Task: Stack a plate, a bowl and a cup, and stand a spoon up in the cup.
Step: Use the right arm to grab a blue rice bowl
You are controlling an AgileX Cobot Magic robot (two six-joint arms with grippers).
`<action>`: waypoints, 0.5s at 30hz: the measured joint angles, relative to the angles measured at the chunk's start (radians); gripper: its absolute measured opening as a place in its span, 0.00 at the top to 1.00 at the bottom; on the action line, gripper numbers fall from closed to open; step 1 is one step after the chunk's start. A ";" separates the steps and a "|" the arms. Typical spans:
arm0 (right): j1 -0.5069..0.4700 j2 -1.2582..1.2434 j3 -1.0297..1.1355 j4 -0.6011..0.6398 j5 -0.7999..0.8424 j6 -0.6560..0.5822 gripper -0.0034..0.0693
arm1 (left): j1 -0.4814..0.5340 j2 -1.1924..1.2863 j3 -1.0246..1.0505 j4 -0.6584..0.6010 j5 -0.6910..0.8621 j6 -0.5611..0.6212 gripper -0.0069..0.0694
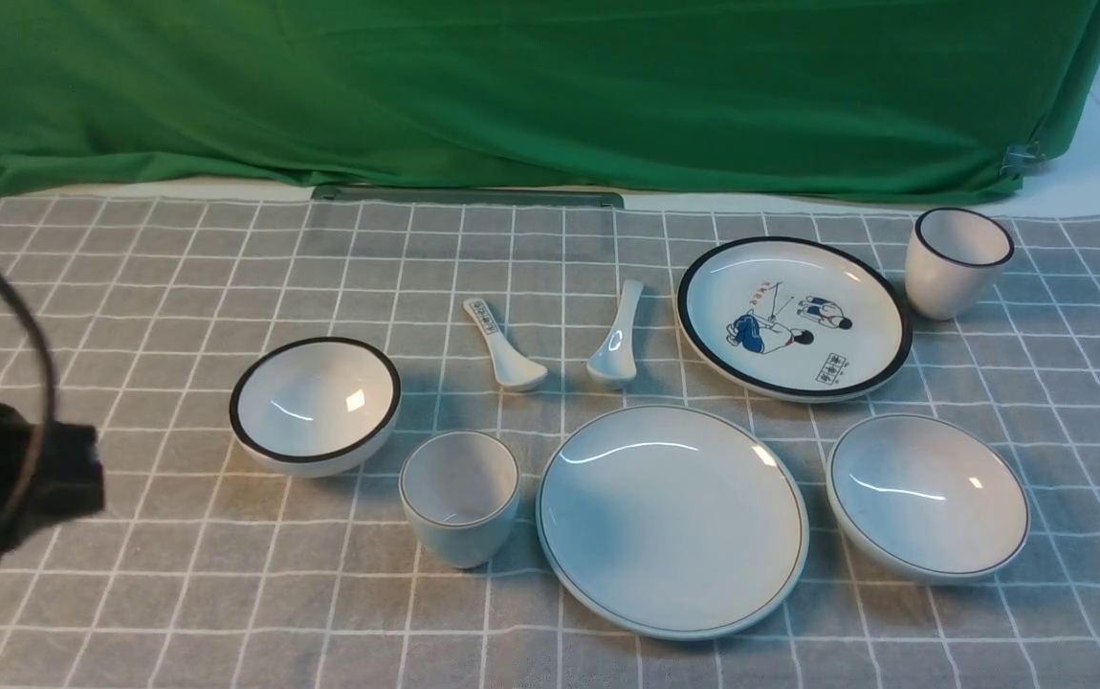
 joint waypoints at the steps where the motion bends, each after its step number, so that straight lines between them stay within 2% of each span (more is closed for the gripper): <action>1: 0.000 0.000 0.000 0.001 0.010 0.000 0.92 | 0.000 0.017 0.000 -0.004 0.003 0.005 0.89; 4: -0.001 0.229 -0.074 -0.017 0.050 -0.027 0.92 | 0.000 0.099 0.011 -0.062 0.007 0.094 0.89; 10: -0.026 0.504 -0.143 -0.031 0.021 -0.020 0.91 | 0.000 0.105 0.011 -0.074 0.014 0.141 0.89; 13: -0.029 0.630 -0.173 -0.032 0.001 -0.013 0.83 | 0.000 0.105 0.011 -0.084 0.019 0.143 0.89; 15: -0.030 0.689 -0.191 -0.032 -0.019 -0.013 0.74 | 0.000 0.105 0.011 -0.087 0.027 0.143 0.89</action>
